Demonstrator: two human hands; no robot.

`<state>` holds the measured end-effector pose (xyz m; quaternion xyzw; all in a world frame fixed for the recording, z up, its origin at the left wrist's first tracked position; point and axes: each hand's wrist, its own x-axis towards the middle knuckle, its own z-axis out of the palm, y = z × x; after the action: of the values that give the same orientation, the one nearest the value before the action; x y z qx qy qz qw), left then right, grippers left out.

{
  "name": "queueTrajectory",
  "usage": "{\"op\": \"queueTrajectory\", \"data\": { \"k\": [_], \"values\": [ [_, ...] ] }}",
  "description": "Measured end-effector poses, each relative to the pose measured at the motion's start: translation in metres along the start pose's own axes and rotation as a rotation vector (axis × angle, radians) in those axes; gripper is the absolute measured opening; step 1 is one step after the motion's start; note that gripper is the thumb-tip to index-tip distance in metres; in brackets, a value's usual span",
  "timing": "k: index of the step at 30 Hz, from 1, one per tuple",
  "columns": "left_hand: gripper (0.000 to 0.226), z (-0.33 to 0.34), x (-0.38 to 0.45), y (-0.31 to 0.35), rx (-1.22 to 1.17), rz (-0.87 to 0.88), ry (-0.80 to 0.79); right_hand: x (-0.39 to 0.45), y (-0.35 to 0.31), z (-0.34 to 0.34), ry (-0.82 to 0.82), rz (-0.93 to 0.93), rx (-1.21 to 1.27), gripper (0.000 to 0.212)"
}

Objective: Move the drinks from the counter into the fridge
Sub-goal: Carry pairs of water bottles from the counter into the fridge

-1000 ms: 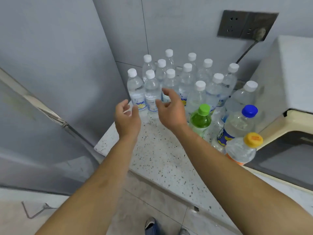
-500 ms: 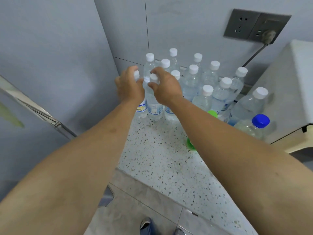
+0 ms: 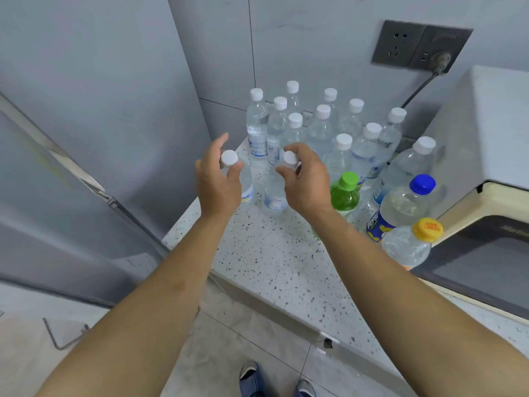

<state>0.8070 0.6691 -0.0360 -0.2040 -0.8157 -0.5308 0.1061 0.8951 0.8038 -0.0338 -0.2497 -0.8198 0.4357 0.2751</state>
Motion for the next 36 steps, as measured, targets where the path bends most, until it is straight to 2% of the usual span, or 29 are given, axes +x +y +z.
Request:
{"op": "queueTrajectory", "data": {
  "k": [6,10,12,14,18,25,30,36],
  "values": [
    [0.049,-0.020,-0.040,0.001,-0.025,0.018,-0.113,-0.042,0.002,-0.019,-0.040,-0.080,-0.025,0.033],
    [0.055,-0.016,-0.074,-0.013,-0.082,-0.021,-0.136,-0.065,0.012,-0.016,0.084,-0.116,-0.029,0.046],
    [0.065,-0.014,-0.082,-0.024,-0.108,-0.091,-0.177,-0.076,0.023,-0.008,0.058,-0.038,0.034,0.061],
    [0.075,-0.014,-0.087,-0.036,-0.139,-0.122,-0.221,-0.085,0.036,0.000,0.004,0.117,0.126,0.071],
    [0.084,-0.010,-0.090,-0.053,-0.196,-0.225,-0.304,-0.087,0.060,0.014,-0.036,0.314,0.225,0.075],
    [0.073,0.003,-0.100,-0.081,-0.282,-0.430,-0.362,-0.081,0.070,0.033,-0.017,0.381,0.232,0.070],
    [0.059,0.000,-0.100,-0.082,-0.321,-0.471,-0.372,-0.092,0.065,0.029,0.000,0.373,0.293,0.069],
    [0.040,-0.018,-0.122,-0.091,-0.483,-0.507,-0.383,-0.136,0.070,0.008,-0.124,0.497,0.533,0.056]
  ]
}}
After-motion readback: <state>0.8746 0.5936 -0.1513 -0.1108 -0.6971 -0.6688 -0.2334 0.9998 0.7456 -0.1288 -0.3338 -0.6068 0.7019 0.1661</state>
